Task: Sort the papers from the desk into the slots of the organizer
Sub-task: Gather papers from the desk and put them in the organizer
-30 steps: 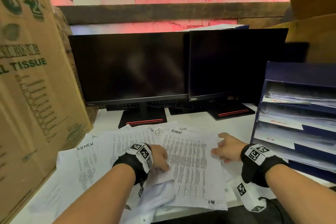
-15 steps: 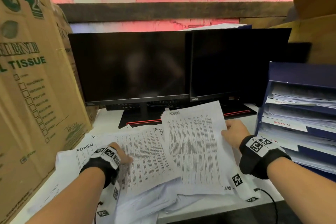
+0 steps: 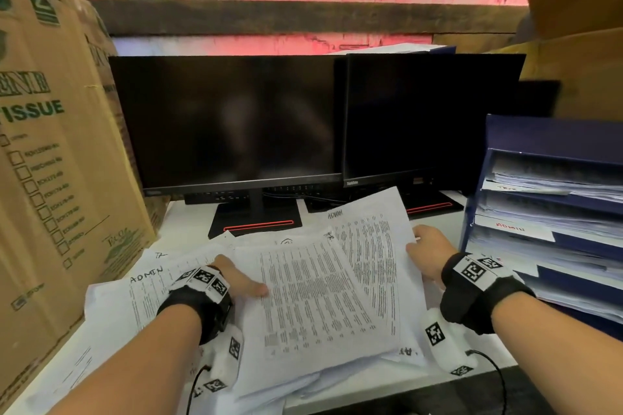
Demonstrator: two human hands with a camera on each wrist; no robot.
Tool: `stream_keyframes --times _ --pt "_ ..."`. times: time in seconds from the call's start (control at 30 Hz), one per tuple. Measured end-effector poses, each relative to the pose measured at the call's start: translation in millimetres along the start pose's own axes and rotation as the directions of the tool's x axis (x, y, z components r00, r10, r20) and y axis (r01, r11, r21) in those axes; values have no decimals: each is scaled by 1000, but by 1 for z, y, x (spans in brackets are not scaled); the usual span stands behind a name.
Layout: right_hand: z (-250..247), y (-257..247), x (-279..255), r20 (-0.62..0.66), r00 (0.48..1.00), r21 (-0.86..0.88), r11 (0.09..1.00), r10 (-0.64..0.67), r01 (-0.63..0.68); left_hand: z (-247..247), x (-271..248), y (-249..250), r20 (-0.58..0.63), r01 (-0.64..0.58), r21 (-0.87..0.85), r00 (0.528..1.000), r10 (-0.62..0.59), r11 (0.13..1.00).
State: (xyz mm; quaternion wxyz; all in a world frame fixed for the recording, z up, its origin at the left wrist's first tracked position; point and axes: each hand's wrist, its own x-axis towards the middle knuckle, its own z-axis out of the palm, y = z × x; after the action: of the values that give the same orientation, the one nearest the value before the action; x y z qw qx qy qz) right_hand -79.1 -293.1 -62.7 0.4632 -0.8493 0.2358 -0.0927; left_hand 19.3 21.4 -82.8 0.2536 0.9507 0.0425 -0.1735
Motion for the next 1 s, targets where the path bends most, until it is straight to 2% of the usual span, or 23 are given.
stream_keyframes --times 0.2,0.33,0.43,0.5,0.57,0.7,0.9,1.0 --pt "-9 2 6 -101 994 107 993 -30 41 6 -5 23 100 -49 -4 994 49 999" --pt "-17 7 10 -103 995 231 973 6 18 20 0 34 121 -93 32 989 88 995" --pt "-23 10 5 -100 995 286 958 24 6 28 -8 47 142 -131 -44 980 136 990" --pt "-26 13 1 -107 994 308 951 24 10 28 -17 55 119 -191 -56 973 197 980" --pt "-30 16 -3 -123 992 309 951 18 21 28 -19 60 -6 -245 -77 969 245 966" --pt "-47 25 -7 -140 990 321 946 10 36 28 -14 65 -188 -276 -349 957 222 895" --pt "-75 36 -17 -158 987 250 968 20 21 32 -21 78 -182 -307 -539 952 247 785" --pt "-86 38 -27 -124 992 218 976 5 22 37 -28 87 -131 -308 -615 947 292 726"
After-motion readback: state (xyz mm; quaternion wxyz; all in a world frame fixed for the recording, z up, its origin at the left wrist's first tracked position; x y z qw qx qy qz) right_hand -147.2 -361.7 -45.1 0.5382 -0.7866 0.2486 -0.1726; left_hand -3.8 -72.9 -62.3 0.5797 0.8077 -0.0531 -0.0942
